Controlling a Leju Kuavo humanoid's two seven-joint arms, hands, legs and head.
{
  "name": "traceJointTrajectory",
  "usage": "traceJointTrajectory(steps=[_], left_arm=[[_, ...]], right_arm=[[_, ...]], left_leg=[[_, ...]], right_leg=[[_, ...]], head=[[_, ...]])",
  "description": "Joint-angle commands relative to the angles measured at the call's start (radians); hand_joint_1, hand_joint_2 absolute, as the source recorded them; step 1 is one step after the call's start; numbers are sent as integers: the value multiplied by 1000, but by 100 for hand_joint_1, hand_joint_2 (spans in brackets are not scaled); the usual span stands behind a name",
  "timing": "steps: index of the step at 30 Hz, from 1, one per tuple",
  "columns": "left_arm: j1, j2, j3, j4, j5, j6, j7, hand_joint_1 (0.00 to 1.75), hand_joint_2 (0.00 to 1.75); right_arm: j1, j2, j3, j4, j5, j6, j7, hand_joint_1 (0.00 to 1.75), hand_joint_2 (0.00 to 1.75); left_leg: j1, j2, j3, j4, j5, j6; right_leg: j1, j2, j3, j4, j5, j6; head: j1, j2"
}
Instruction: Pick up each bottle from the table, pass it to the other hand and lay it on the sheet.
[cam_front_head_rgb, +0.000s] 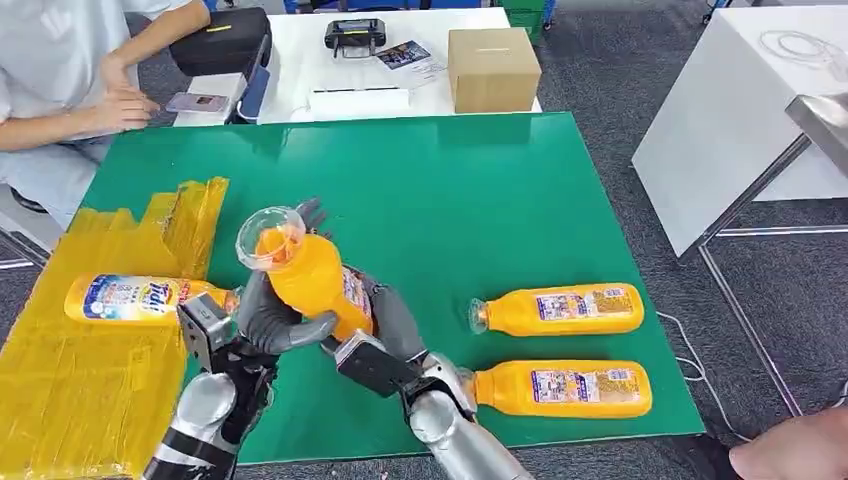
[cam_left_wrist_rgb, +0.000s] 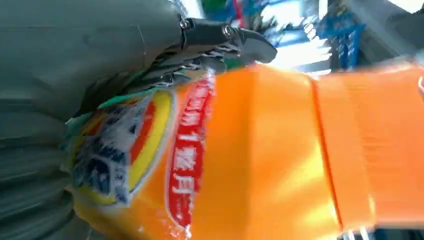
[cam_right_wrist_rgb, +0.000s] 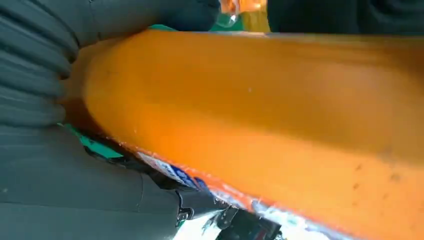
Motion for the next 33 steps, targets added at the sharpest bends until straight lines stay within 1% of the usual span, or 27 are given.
traceJointTrajectory(steps=[1, 2, 3, 4, 6, 9, 11, 12, 13, 14, 17, 18, 19, 20, 21, 23, 24, 26, 28, 30, 31, 33], left_arm=[[-47, -36, 71, 92, -40, 72, 26, 0, 175], [-48, -37, 75, 97, -36, 67, 27, 0, 175], [-45, -36, 77, 101, -27, 54, 28, 0, 175], [-45, -36, 78, 102, -24, 50, 28, 0, 175], [-45, -36, 78, 102, -24, 50, 28, 0, 175], [-44, -37, 78, 102, -24, 50, 28, 0, 175], [-44, -37, 78, 102, -24, 50, 28, 0, 175], [-44, -37, 78, 102, -24, 50, 28, 0, 175], [-44, -38, 79, 100, -22, 48, 28, 0, 175], [-45, -38, 81, 101, -21, 48, 29, 12, 175], [-45, -38, 81, 101, -21, 48, 29, 12, 175], [-45, -40, 86, 100, -14, 46, 28, 157, 175], [-39, -40, 99, 95, 9, 34, 30, 175, 175], [-39, -40, 99, 95, 9, 34, 30, 175, 175], [-33, -40, 102, 90, 11, 33, 30, 175, 175], [-27, -40, 106, 84, 18, 30, 30, 175, 175], [-26, -40, 107, 84, 18, 29, 30, 175, 175], [-28, -41, 108, 87, 19, 29, 30, 175, 175], [-33, -42, 108, 91, 19, 29, 30, 175, 175], [-33, -42, 108, 91, 19, 29, 30, 175, 175], [-33, -42, 108, 91, 19, 29, 30, 175, 175], [-35, -42, 109, 91, 20, 29, 30, 175, 175]], right_arm=[[10, -30, 188, 2, 48, 17, 12, 175, 175], [10, -30, 190, 4, 49, 15, 13, 175, 175], [9, -29, 191, 7, 49, 14, 14, 175, 175], [8, -29, 191, 9, 48, 13, 15, 175, 175], [8, -29, 191, 9, 48, 13, 15, 175, 175], [5, -30, 190, 10, 48, 13, 15, 175, 175], [5, -30, 190, 10, 48, 13, 15, 175, 175], [5, -30, 190, 10, 48, 13, 15, 175, 175], [3, -28, 189, 13, 46, 14, 15, 175, 175], [2, -27, 187, 16, 44, 13, 14, 175, 175], [2, -27, 187, 16, 44, 13, 14, 175, 175], [2, -27, 186, 18, 41, 12, 14, 175, 175], [7, -27, 175, 14, 30, 0, 7, 175, 175], [7, -27, 175, 14, 30, 0, 7, 175, 175], [11, -30, 174, 8, 29, -3, 6, 175, 175], [17, -33, 171, 4, 28, -7, 5, 175, 175], [19, -33, 170, 2, 28, -9, 4, 175, 175], [21, -33, 166, 0, 25, -11, 2, 175, 175], [22, -33, 162, -4, 22, -14, 1, 175, 175], [22, -33, 162, -4, 22, -14, 1, 175, 175], [22, -33, 162, -4, 22, -14, 1, 175, 175], [24, -33, 158, -8, 19, -15, 0, 175, 175]], left_leg=[[1, 0, 3, -1, -1, 0], [1, 0, 6, 0, -2, 0], [1, 0, 3, -1, -1, 0], [1, 0, 6, -1, -2, 0], [0, -1, 3, -1, -1, 0], [1, -1, 6, 0, -3, 0], [0, -1, 3, -1, -1, 0], [1, -1, 8, 0, -4, 1], [1, -1, 3, -1, -1, 0], [0, -1, 4, -1, -1, 0], [0, -1, 4, -1, -1, 0], [1, -1, 5, -1, -2, 0], [1, -1, 4, -1, -1, 0], [0, -1, 2, -1, 0, 0], [1, -1, 5, 0, -2, 0], [0, -1, 3, -1, -1, 0], [1, -1, 6, -1, -2, 0], [0, 0, 2, -1, -1, 0], [1, -1, 7, -1, -3, 0], [0, -1, 3, -1, -1, 0], [1, -1, 6, -1, -2, 0], [0, -1, 2, -1, 0, 0]], right_leg=[[1, -1, 3, -1, -1, -1], [1, -2, 7, -1, -2, -1], [1, -1, 4, -1, -1, -1], [1, -1, 6, -2, -2, -1], [1, -1, 4, -1, -1, -1], [1, -2, 7, -2, -3, -1], [0, -2, 4, -1, -1, -1], [2, -2, 10, -2, -4, -1], [1, -2, 4, -1, -1, -1], [1, -2, 4, -1, -1, -1], [1, -2, 4, -1, -1, -1], [1, -2, 5, -1, -2, -1], [1, -2, 5, -1, -2, -1], [0, -1, 2, -1, -1, -1], [1, -2, 6, -2, -2, -1], [1, -1, 3, -1, -1, -1], [1, -2, 6, -2, -2, -1], [1, -1, 2, -1, -1, -1], [1, -2, 8, -2, -3, -1], [1, -2, 4, -1, -1, -1], [1, -2, 7, -2, -2, -1], [0, -1, 2, -1, -1, -1]], head=[[0, 0], [0, 0], [0, 0], [0, 0], [0, 0], [0, 0], [0, 0], [0, 0], [0, 0], [0, 0], [0, 0], [0, 0], [0, 0], [0, 0], [0, 0], [0, 0], [0, 0], [0, 0], [0, 0], [0, 0], [0, 0], [0, 0]])
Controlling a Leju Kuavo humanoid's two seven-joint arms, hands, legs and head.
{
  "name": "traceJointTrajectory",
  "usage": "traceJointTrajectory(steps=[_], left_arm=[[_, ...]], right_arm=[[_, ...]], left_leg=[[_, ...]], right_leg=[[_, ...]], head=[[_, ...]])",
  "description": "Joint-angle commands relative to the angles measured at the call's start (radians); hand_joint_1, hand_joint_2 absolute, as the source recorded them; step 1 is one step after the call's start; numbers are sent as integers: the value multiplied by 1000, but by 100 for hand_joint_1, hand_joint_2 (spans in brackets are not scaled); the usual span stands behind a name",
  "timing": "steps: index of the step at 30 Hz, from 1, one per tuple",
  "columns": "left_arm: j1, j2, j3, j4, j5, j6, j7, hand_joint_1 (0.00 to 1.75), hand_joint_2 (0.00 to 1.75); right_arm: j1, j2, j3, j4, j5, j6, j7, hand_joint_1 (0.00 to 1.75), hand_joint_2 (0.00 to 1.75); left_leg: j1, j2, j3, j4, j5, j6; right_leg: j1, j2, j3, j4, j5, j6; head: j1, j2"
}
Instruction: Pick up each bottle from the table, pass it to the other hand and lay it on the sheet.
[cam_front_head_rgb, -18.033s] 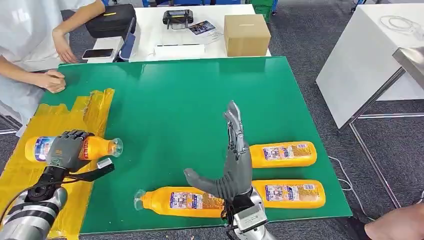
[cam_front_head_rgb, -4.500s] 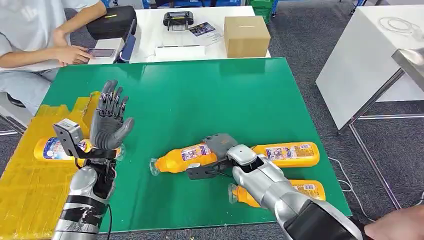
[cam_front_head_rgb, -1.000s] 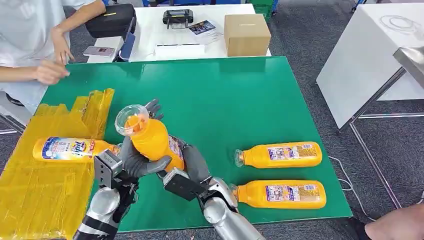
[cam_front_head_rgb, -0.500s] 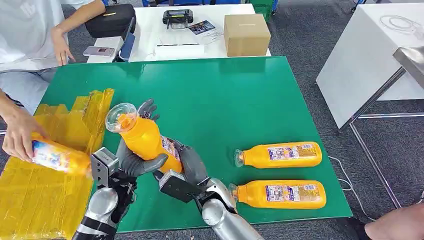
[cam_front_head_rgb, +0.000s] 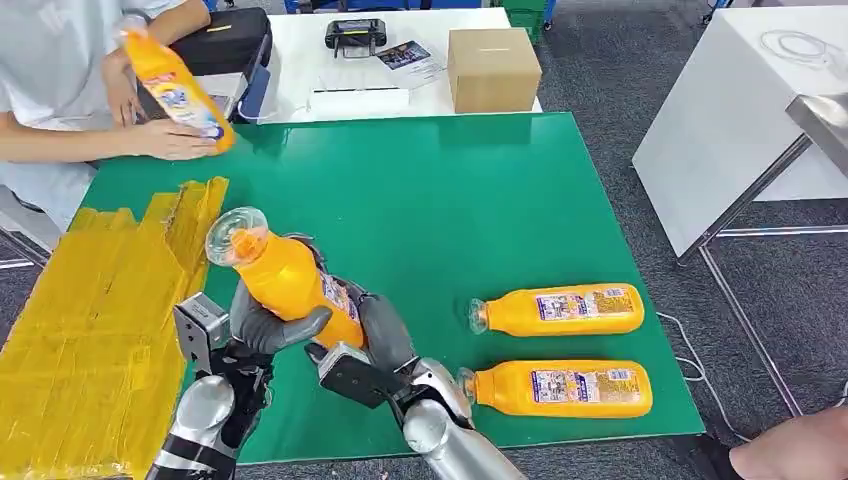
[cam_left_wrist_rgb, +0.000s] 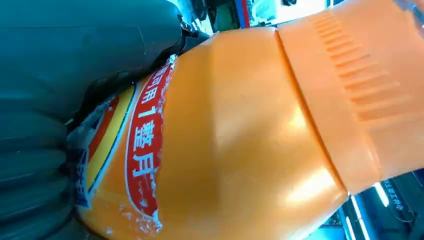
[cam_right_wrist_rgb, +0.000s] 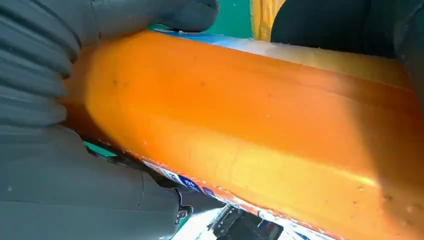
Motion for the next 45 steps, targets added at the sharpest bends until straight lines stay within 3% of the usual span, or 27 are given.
traceJointTrajectory(steps=[1, 5, 6, 7, 13, 18, 19, 23, 24, 30, 33, 35, 37, 38, 42, 45], left_arm=[[-62, -16, 49, 81, 2, 5, 20, 175, 175], [-80, -8, 75, 89, -17, 42, 17, 175, 175], [-83, -5, 85, 86, -62, 92, 2, 175, 175], [-84, -1, 96, 77, -121, 149, -11, 175, 175], [-81, 38, 155, 68, -470, 418, 16, 175, 175], [-75, 45, 167, 67, -537, 462, 29, 175, 175], [-73, 52, 173, 71, -601, 499, 44, 175, 175], [-65, 87, 194, 86, -801, 589, 90, 175, 175], [-63, 102, 191, 93, -866, 611, 94, 175, 175], [-63, 182, 235, 203, -1240, 759, 202, 175, 175], [-53, 199, 293, 191, -1433, 759, 267, 175, 175], [-50, 256, 296, 205, -1526, 759, 316, 175, 175], [-53, 308, 260, 221, -1526, 759, 361, 175, 175], [-71, 401, 150, 268, -1526, 759, 479, 175, 175], [-108, 486, 26, 367, -1526, 759, 591, 175, 175], [-124, 502, -18, 414, -1526, 759, 626, 175, 175]], right_arm=[[19, -27, 87, -10, 6, 1, -31, 175, 175], [35, -34, 77, -52, -3, -1, -38, 175, 175], [46, -37, 70, -74, -7, -10, -41, 38, 175], [58, -44, 67, -105, -8, -10, -43, 0, 175], [154, -103, 17, -330, -42, -12, -66, 0, 175], [187, -115, -5, -396, -54, -20, -80, 0, 175], [204, -118, -21, -429, -75, -26, -98, 0, 0], [264, -143, -62, -577, -117, -46, -138, 0, 0], [275, -150, -69, -609, -125, -49, -143, 0, 175], [285, -186, -99, -679, -158, -63, -152, 0, 175], [286, -200, -93, -687, -177, -68, -164, 0, 175], [286, -213, -94, -692, -195, -82, -174, 0, 175], [282, -220, -94, -692, -206, -83, -176, 0, 175], [274, -229, -95, -687, -222, -80, -179, 0, 175], [266, -255, -81, -692, -262, -72, -197, 0, 175], [275, -251, -84, -700, -255, -74, -199, 0, 175]], left_leg=[[1, -1, 5, -1, -2, 0], [0, -1, 2, -1, 0, 0], [1, -2, 5, 0, -2, 0], [1, -2, 4, 0, -1, 0], [1, -2, 6, 0, -3, 0], [1, -5, 4, 0, -2, 0], [0, -3, 2, -1, -1, 0], [0, -3, 4, -1, -1, 0], [1, -3, 5, 0, -3, 0], [0, -1, 6, -2, -2, 0], [0, -1, 4, -2, -1, 0], [1, 1, 5, -1, -2, 0], [1, 2, 5, -1, -2, 0], [1, 2, 5, -1, -2, 0], [1, 0, 4, -2, -1, 0], [2, -2, 9, -1, -3, 0]], right_leg=[[1, -2, 6, -2, -2, -1], [1, -2, 3, -1, -1, -1], [1, -3, 6, -1, -2, -1], [1, -3, 5, -1, -2, -1], [1, -3, 7, -1, -3, -1], [1, -5, 5, -1, -3, -1], [0, -3, 3, -1, -1, -1], [0, -3, 4, -1, -2, -1], [1, -4, 6, -1, -3, -1], [1, -2, 6, -2, -2, -2], [0, -1, 3, -2, -1, -1], [1, 0, 5, -2, -2, -1], [1, 1, 4, -2, -1, -1], [1, 0, 5, -2, -2, -1], [1, -2, 4, -1, -2, -1], [2, -4, 9, -2, -4, -2]], head=[[0, 0], [0, 0], [0, 0], [0, 0], [0, 0], [0, 0], [-1, 0], [0, 0], [0, 0], [0, 0], [0, 0], [0, 0], [0, 0], [0, 0], [0, 0], [0, 0]])
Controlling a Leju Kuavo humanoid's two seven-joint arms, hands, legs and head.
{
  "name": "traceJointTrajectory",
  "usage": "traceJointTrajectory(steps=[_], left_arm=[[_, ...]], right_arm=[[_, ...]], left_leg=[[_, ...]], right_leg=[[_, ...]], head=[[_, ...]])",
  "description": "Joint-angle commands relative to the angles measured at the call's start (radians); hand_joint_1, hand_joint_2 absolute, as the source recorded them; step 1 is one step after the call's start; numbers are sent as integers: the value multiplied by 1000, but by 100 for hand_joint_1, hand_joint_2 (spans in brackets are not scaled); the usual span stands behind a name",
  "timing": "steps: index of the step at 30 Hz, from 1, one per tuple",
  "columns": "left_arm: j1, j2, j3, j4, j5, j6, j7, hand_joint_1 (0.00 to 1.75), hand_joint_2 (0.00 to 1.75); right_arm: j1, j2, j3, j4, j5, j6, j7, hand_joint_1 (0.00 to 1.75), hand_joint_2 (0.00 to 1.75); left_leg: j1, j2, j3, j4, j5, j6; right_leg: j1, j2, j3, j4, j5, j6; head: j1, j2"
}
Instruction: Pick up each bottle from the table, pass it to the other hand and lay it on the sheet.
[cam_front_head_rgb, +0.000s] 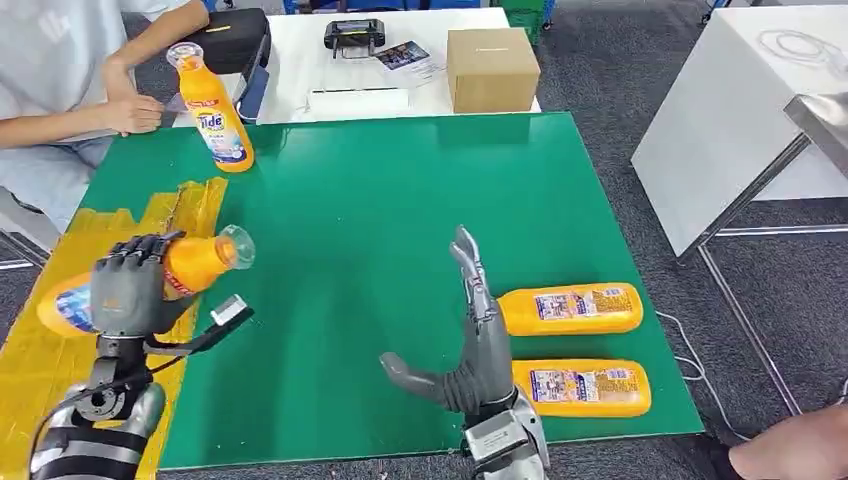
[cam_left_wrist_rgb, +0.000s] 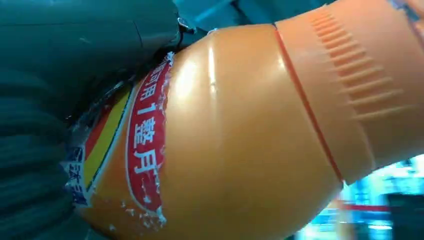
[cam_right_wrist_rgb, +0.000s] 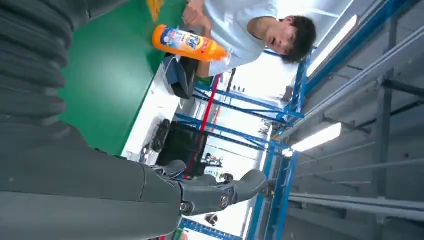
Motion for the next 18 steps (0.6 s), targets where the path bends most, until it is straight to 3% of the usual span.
traceJointTrajectory(steps=[1, 4, 7, 8, 9, 14, 18], left_arm=[[-91, 206, -239, 254, -11, 4, 148, 175, 175], [-109, 206, -240, 297, -11, 4, 141, 175, 175], [-134, 180, -184, 374, -11, 4, 78, 175, 175], [-149, 169, -153, 436, -11, 4, 55, 175, 175], [-171, 138, -80, 515, 74, 4, -58, 175, 175], [-237, 102, -20, 684, 192, -17, -220, 175, 175], [-276, 83, -14, 750, 210, -78, -267, 175, 175]], right_arm=[[-16, -74, -6, -26, -35, 5, -21, 0, 175], [-19, -75, -5, -27, -36, 7, -22, 0, 175], [-29, -92, 14, -28, -49, -3, -12, 0, 175], [-29, -92, 9, -23, -50, 4, -15, 0, 175], [-29, -90, 3, -18, -53, 15, -20, 0, 175], [-41, -86, -5, -10, -47, 23, -16, 0, 175], [-52, -81, -13, -2, -45, 36, -8, 0, 175]], left_leg=[[1, -2, 5, -1, -1, 0], [1, -2, 11, 0, -5, 1], [0, 0, 2, -1, -1, 0], [1, 0, 7, 0, -3, 1], [0, -2, 6, -1, -1, 0], [0, -1, 4, -1, -1, 0], [0, -3, 3, -1, 0, 0]], right_leg=[[1, -3, 6, -1, -2, -1], [2, -3, 13, -2, -4, -1], [0, -1, 3, -1, -1, -1], [1, -2, 9, -2, -3, -1], [1, -3, 8, -2, -2, -1], [1, -1, 5, -2, 0, -1], [0, -3, 5, -1, -1, -1]], head=[[0, 0], [1, 0], [1, 0], [0, 0], [1, 0], [0, 0], [1, 0]])
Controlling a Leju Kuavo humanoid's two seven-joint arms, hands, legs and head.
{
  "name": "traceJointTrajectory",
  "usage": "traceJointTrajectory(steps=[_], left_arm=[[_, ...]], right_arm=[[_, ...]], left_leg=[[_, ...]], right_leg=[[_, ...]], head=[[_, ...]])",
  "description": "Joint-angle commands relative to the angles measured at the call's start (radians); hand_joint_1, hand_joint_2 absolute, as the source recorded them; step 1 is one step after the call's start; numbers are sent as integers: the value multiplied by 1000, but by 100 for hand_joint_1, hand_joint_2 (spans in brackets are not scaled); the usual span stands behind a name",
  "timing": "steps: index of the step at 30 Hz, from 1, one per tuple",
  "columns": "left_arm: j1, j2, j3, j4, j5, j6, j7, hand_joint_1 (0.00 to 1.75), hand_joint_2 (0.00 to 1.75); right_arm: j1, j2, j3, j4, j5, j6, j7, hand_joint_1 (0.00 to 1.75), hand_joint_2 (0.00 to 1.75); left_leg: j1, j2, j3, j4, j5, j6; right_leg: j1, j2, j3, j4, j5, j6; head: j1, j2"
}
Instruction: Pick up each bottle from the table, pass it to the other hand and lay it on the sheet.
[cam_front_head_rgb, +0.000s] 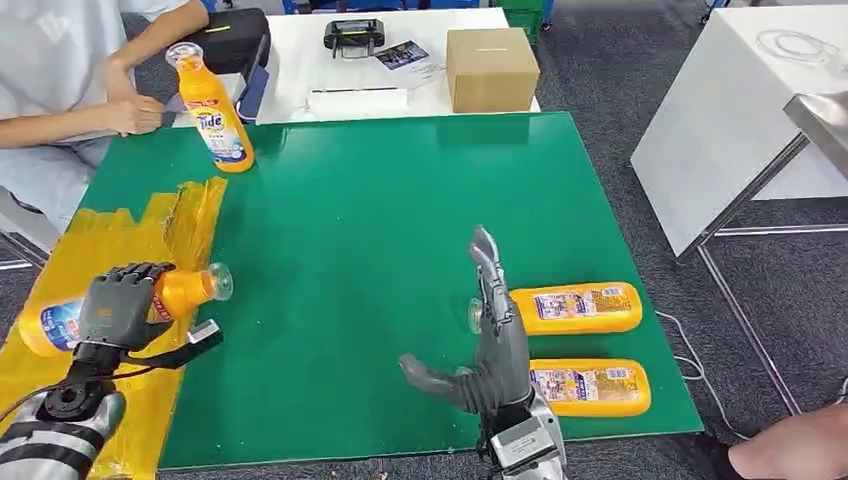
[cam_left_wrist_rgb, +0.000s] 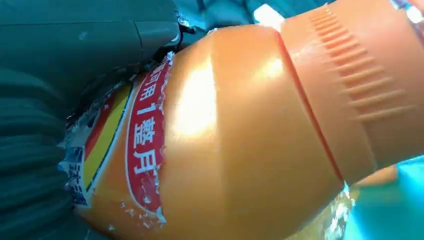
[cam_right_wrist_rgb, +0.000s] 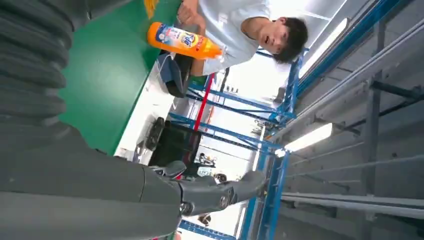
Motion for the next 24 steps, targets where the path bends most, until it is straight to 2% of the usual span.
traceJointTrajectory(steps=[1, 12, 13, 14, 21, 24], left_arm=[[-148, -85, 75, 334, 58, -80, -104, 175, 175], [-146, -91, 72, 368, 51, -109, -95, 175, 175], [-147, -91, 72, 371, 53, -113, -99, 42, 175], [-143, -91, 73, 370, 61, -112, -109, 0, 175], [-103, -85, 84, 327, 84, -111, -120, 0, 175], [-93, -81, 87, 316, 92, -113, -125, 0, 175]], right_arm=[[-50, -23, -11, 37, 2, 19, 11, 0, 175], [-71, -19, -2, 65, 13, 39, 22, 0, 175], [-73, -19, -1, 66, 15, 40, 22, 0, 175], [-74, -20, -2, 67, 16, 41, 23, 0, 175], [-86, -25, -5, 79, 29, 56, 33, 0, 175], [-86, -26, -7, 78, 32, 58, 34, 0, 175]], left_leg=[[1, -4, 5, -1, -1, 1], [0, -1, 4, -1, -1, 0], [0, 0, 6, -1, -2, 0], [0, 0, 4, -1, -1, 0], [0, 2, 10, -2, -3, 1], [0, 2, 9, -2, -3, 1]], right_leg=[[1, -4, 7, -2, -2, -1], [0, -1, 6, -1, -1, -1], [0, -1, 7, -2, -1, -1], [0, -1, 5, -1, -1, -1], [1, 1, 11, -3, -2, -1], [0, 1, 9, -2, -2, 0]], head=[[0, 0], [0, 0], [0, 0], [0, 0], [0, 0], [0, 0]])
